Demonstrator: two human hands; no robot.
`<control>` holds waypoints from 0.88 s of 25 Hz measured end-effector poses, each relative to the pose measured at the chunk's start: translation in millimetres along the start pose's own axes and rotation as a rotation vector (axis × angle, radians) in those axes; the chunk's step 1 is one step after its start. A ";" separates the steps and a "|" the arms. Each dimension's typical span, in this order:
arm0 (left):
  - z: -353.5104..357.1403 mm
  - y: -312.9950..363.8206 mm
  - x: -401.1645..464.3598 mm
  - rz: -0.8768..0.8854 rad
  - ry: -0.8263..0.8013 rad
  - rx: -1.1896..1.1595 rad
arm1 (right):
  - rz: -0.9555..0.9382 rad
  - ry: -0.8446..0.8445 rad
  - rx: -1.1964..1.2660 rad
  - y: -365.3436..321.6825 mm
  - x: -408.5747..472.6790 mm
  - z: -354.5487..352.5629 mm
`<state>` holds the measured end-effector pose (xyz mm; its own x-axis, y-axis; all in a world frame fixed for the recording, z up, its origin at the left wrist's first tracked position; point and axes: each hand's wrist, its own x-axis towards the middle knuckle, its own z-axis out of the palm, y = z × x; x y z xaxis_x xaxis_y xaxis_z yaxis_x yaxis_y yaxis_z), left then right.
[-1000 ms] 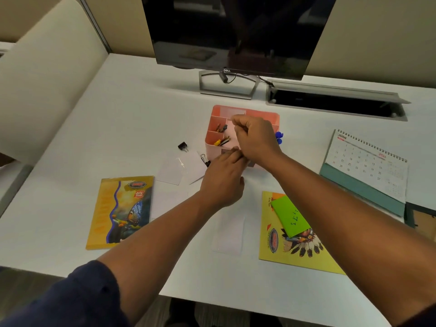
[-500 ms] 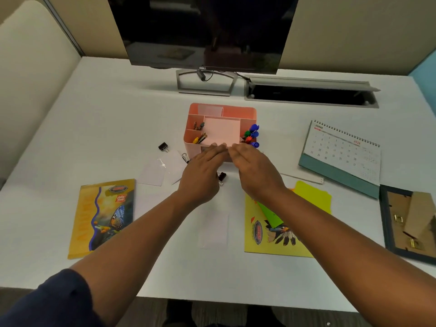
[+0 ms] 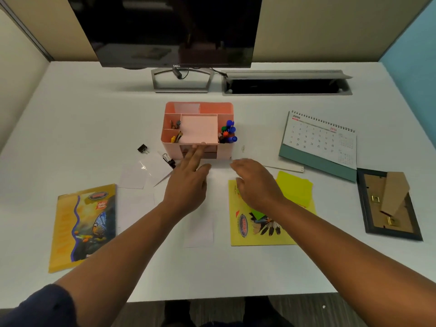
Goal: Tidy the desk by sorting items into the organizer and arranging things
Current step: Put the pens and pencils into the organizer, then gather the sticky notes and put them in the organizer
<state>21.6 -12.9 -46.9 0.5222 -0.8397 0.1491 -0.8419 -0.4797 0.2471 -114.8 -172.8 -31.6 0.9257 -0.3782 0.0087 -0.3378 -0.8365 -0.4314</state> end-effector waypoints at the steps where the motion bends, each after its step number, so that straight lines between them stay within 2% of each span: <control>1: 5.4 6.6 -4.9 0.009 -0.005 -0.016 | 0.098 -0.007 0.045 10.1 -8.2 -3.6; 7: 30.2 64.9 -21.5 0.013 -0.295 -0.287 | 0.392 -0.118 0.166 58.5 -58.0 -12.3; 11: 47.2 79.7 -17.4 0.120 -0.374 -0.192 | 0.417 -0.195 0.206 68.4 -81.5 -10.5; 14: 53.2 83.9 -17.2 0.153 -0.388 -0.119 | 0.420 -0.184 0.263 72.6 -90.3 -5.4; 16: 52.4 89.5 -15.4 0.099 -0.381 -0.176 | 0.445 -0.132 0.323 73.8 -92.6 -2.6; 20: 48.0 103.3 -5.0 -0.166 -0.382 -0.368 | 0.459 -0.109 0.303 68.0 -94.7 3.1; 22: 45.0 106.7 1.7 -0.253 -0.418 -0.380 | 0.469 -0.099 0.316 66.3 -94.1 4.5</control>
<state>-73.4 -77.0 -63.4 0.5365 -0.7777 -0.3276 -0.5516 -0.6170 0.5613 -223.5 -190.9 -65.1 0.7055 -0.6287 -0.3271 -0.6633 -0.4232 -0.6172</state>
